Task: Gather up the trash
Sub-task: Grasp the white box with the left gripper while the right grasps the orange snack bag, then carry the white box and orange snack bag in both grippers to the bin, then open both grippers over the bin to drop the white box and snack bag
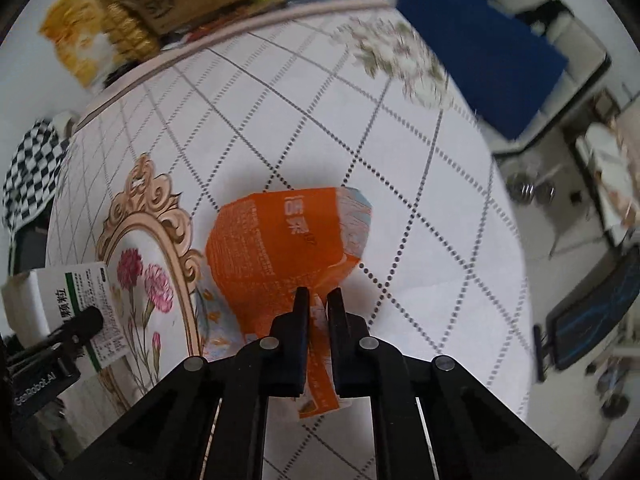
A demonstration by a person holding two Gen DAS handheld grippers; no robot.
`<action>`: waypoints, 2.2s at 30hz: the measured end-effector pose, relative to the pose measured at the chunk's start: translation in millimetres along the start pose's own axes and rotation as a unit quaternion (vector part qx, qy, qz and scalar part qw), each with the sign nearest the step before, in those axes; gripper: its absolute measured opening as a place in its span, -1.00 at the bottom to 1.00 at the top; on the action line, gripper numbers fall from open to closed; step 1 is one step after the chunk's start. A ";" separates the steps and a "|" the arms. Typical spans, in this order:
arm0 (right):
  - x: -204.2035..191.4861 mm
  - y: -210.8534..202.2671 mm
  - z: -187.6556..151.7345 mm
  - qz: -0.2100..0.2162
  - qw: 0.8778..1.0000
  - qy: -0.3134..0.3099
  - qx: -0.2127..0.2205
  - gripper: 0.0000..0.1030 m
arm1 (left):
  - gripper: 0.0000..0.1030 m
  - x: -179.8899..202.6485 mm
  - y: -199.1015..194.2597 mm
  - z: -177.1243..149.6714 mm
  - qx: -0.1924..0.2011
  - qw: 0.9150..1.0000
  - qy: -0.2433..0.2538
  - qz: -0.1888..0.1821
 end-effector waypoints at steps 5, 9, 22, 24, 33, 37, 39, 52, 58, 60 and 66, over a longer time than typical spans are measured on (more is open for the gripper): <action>-9.6 -40.3 -22.2 -0.007 0.999 -0.026 0.036 -0.83 | 0.63 -17.4 -24.3 -9.5 0.028 1.000 -0.001 -0.011; -13.6 -78.2 -54.5 -0.001 0.998 -0.034 0.058 -0.84 | 0.63 -36.9 -54.7 -37.4 0.053 0.998 -0.004 -0.025; -59.7 -224.9 -258.3 0.017 0.990 -0.034 0.134 -0.86 | 0.63 -140.9 -173.8 -207.8 0.135 0.987 0.018 -0.087; -67.4 -245.1 -302.8 0.018 0.989 -0.028 0.141 -0.87 | 0.63 -156.0 -185.3 -235.9 0.136 0.985 0.024 -0.100; -86.3 -273.4 -503.9 0.058 0.995 0.005 0.081 -0.87 | 0.63 -215.0 -177.9 -365.7 0.064 0.988 0.052 -0.129; -84.2 -230.6 -581.9 0.067 0.998 0.012 0.012 -0.87 | 0.63 -228.3 -120.4 -413.2 0.004 0.992 0.056 -0.111; -81.5 -193.5 -611.3 0.067 0.997 0.020 -0.027 -0.87 | 0.63 -231.5 -78.5 -433.1 -0.036 0.992 0.046 -0.113; -54.5 145.9 -722.4 0.093 0.980 0.068 -0.160 -0.87 | 0.70 -207.1 251.2 -491.8 -0.191 0.974 -0.028 -0.122; -67.0 266.2 -735.3 0.137 0.970 0.053 -0.193 -0.73 | 0.88 -199.5 327.1 -507.4 -0.214 0.969 -0.050 -0.114; -75.1 283.4 -733.8 0.142 0.969 0.034 -0.199 0.05 | 0.88 -199.6 330.3 -510.0 -0.207 0.972 -0.047 -0.097; -84.1 271.9 -736.0 0.112 0.974 -0.003 -0.196 1.00 | 0.88 -225.4 301.4 -523.4 -0.186 0.980 -0.043 -0.061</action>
Point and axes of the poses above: each gripper's, at about its wrist camera, not at the fingertips, and y roughly the way its jaws point, x to its right, z to its top, the point moved 1 cm from there along y, roughly the way its jaws point, and after that the axes turned 6 degrees about -y, right-handed, at the moved point
